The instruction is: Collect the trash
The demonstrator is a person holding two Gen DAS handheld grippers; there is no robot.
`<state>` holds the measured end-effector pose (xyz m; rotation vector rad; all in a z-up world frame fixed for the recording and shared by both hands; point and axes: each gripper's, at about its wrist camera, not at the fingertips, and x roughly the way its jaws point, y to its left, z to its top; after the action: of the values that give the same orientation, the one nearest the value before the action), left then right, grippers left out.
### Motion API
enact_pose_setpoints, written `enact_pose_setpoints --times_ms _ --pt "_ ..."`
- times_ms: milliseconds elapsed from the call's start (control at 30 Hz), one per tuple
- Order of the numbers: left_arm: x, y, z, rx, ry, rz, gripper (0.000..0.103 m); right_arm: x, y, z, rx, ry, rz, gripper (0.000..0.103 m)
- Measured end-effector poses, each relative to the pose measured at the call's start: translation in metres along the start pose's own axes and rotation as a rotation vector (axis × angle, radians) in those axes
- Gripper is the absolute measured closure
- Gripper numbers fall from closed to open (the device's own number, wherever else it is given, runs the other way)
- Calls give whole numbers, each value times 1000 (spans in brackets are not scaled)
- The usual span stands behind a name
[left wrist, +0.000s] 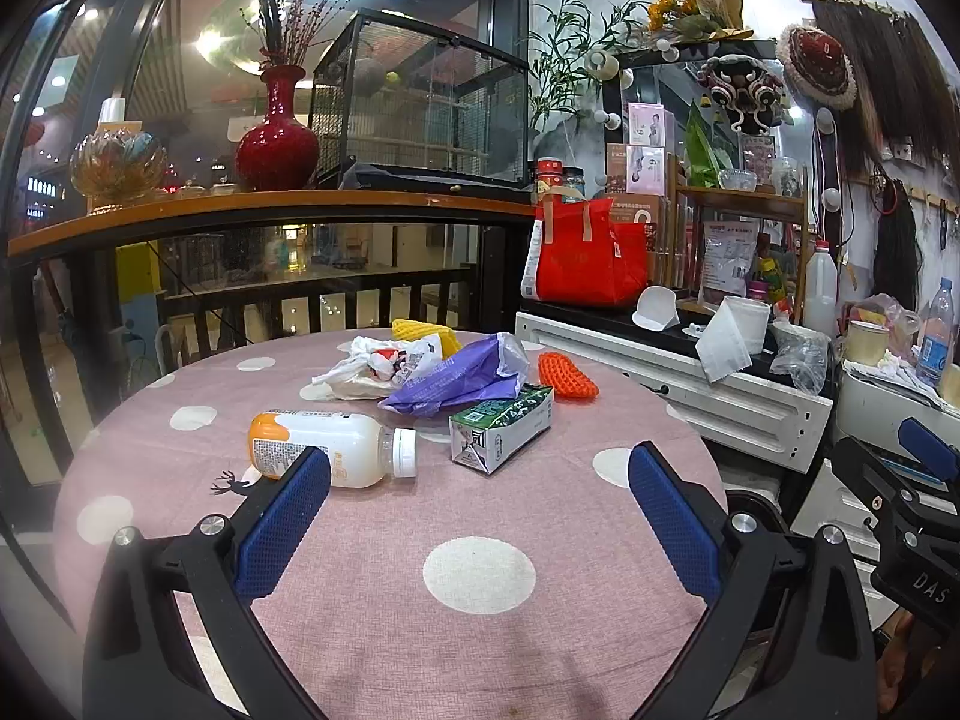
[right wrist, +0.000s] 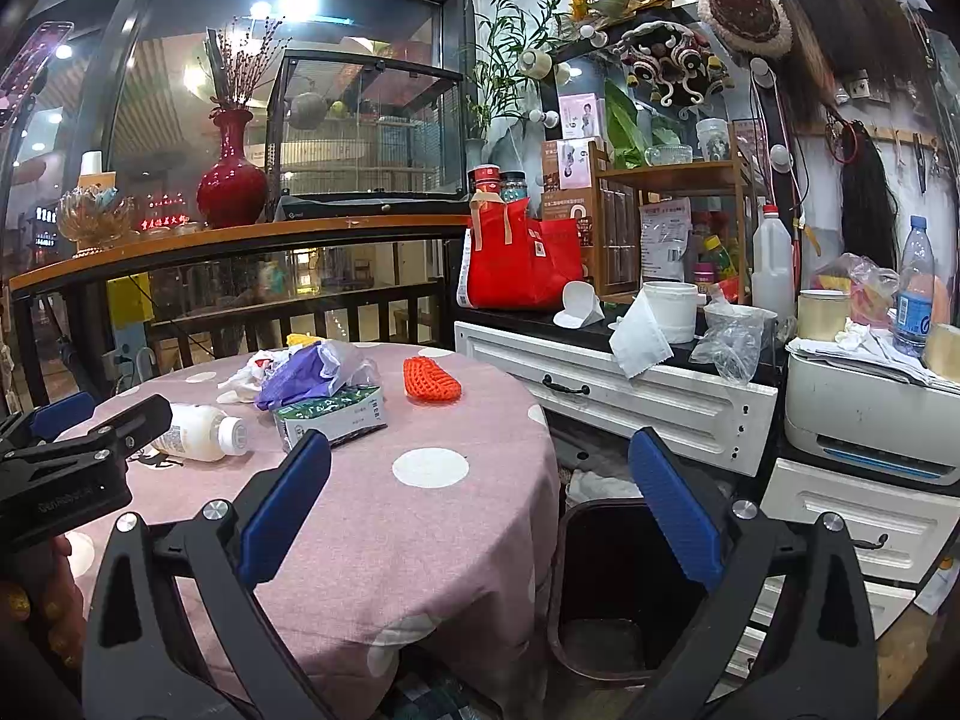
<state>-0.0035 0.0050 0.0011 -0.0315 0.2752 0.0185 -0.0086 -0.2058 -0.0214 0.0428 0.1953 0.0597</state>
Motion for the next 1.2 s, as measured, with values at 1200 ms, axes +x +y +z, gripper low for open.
enact_pose_setpoints --times_ms 1200 --pt "1 -4 -4 1 4 0 6 1 0 -2 5 5 3 5"
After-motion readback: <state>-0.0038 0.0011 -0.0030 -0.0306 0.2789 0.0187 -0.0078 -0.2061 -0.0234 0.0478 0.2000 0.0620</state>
